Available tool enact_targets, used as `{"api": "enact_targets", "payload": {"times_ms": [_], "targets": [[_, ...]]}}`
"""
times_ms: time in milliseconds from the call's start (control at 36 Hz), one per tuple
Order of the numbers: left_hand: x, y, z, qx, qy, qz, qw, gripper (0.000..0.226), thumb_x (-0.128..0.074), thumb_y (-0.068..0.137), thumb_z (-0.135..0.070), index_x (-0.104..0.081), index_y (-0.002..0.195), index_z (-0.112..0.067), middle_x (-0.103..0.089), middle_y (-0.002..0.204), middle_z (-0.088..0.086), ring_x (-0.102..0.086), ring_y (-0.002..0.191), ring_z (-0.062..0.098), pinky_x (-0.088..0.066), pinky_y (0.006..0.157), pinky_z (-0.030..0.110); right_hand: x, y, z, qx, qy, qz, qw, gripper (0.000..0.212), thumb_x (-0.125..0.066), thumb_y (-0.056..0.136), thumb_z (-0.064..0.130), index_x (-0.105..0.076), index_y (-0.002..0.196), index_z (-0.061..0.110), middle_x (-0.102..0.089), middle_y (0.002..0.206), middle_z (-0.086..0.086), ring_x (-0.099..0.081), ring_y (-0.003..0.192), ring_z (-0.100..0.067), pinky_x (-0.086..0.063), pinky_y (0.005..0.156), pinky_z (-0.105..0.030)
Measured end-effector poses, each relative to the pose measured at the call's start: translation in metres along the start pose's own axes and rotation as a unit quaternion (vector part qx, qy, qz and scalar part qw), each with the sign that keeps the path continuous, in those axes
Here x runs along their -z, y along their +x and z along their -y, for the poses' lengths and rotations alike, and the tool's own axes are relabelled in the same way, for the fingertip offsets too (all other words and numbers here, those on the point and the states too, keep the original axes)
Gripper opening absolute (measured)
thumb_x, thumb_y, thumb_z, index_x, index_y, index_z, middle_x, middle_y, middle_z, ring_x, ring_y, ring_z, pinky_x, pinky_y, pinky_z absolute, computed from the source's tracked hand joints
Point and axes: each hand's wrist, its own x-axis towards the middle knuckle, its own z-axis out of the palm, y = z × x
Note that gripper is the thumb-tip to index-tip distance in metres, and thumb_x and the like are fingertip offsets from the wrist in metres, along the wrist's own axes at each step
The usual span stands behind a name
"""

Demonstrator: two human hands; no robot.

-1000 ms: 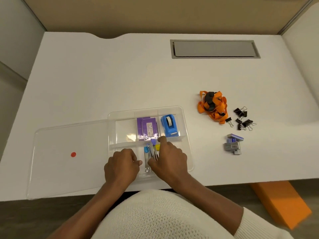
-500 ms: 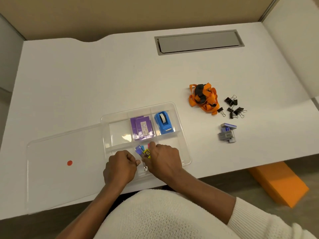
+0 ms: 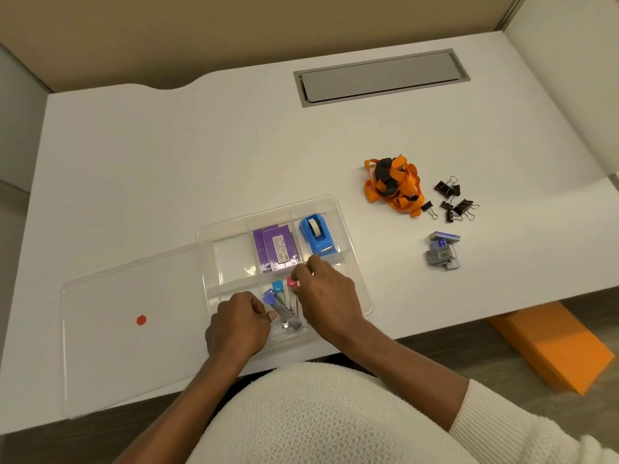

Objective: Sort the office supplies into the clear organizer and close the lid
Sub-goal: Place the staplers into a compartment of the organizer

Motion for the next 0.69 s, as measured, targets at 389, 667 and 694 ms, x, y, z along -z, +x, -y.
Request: {"api": "enact_targets", "payload": {"times_ms": [389,667,694], "targets": [[-0.001,-0.003,-0.006,0.002,0.000,-0.041,0.999,0.039,-0.066,0.094,-0.062,-0.073,0.086,-0.024,-0.071,0.077,-0.004,-0.062,0.066,0.014,-0.045,0.058,0.027,-0.012,-0.002,-0.005,0.050,0.007,0.017,0.999,0.047,-0.080,0.084,0.004,-0.063,0.128,0.001,-0.064,0.122,-0.018,-0.058,0.111,-0.029,-0.058,0.083,-0.039],[0.011,-0.004,-0.021,-0.034,0.121,-0.058,0.990,0.032,-0.071,0.094,-0.053,-0.070,0.095,-0.022,-0.073,0.086,0.002,-0.068,0.074,0.023,-0.050,0.060,0.030,-0.014,-0.009,-0.015,0.064,0.140,0.016,0.988,0.024,-0.073,0.093,0.009,-0.074,0.117,0.006,-0.069,0.112,-0.014,-0.064,0.099,-0.026,-0.056,0.087,-0.033],[0.013,-0.005,-0.024,-0.039,0.147,-0.057,0.987,0.030,-0.070,0.096,-0.052,-0.070,0.098,-0.022,-0.073,0.089,0.002,-0.068,0.076,0.022,-0.050,0.060,0.029,-0.011,-0.011,-0.019,0.053,0.161,0.005,0.986,0.022,-0.072,0.093,0.010,-0.074,0.115,0.006,-0.070,0.111,-0.013,-0.065,0.098,-0.026,-0.055,0.086,-0.030]]}}
